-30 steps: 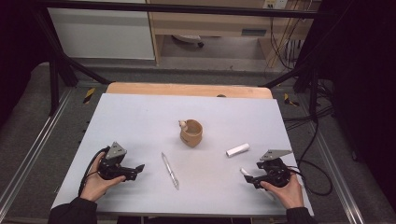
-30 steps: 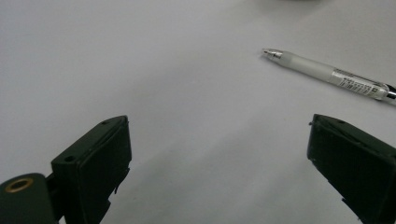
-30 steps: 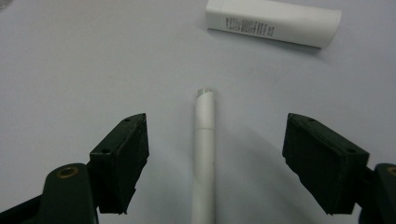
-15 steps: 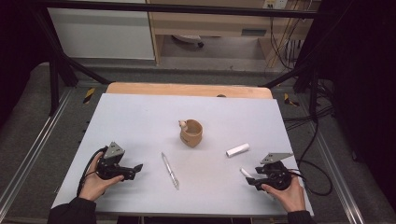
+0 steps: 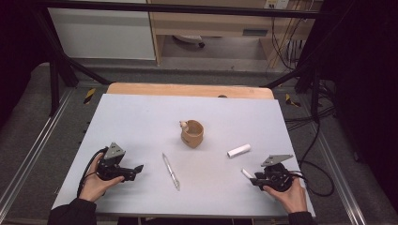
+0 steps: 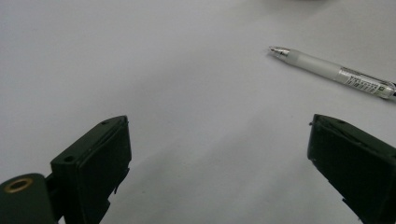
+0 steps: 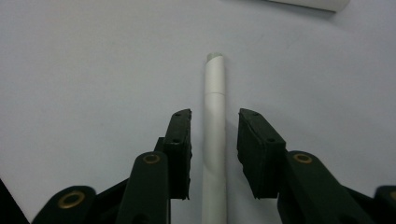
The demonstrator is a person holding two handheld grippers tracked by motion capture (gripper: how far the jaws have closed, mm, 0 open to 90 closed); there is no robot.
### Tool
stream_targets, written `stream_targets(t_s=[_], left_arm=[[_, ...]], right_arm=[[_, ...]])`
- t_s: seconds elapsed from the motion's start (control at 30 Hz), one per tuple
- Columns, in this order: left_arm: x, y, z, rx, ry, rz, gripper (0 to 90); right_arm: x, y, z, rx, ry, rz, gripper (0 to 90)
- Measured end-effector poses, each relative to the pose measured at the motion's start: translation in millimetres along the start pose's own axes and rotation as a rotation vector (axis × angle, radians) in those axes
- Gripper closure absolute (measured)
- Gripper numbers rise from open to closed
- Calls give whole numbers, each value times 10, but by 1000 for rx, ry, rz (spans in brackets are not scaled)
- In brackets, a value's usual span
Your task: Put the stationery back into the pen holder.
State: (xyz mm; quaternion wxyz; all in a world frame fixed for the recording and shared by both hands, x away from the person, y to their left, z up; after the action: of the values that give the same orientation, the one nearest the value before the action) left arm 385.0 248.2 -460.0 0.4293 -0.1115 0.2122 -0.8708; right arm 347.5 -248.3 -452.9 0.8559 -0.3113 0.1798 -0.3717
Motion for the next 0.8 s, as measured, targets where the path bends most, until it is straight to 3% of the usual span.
stream_targets(t_s=[0.8], left_arm=[[-2,3,-2,-7,0,-2,62]], right_arm=[[1,159,36,-27,-17,-1,782]])
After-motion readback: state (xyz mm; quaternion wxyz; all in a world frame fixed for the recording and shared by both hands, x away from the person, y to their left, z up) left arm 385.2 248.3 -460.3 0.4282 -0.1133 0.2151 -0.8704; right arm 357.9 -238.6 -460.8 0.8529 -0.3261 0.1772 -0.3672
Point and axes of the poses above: each handheld gripper's, and its own axes: y roughly forward along the jaws, z roughly out of its top, x roughly to its right, the point moved 3 cm from there along y, roughly forward along the jaws, and after that the axes turned 13 degrees about x, right-handed, at the moved point
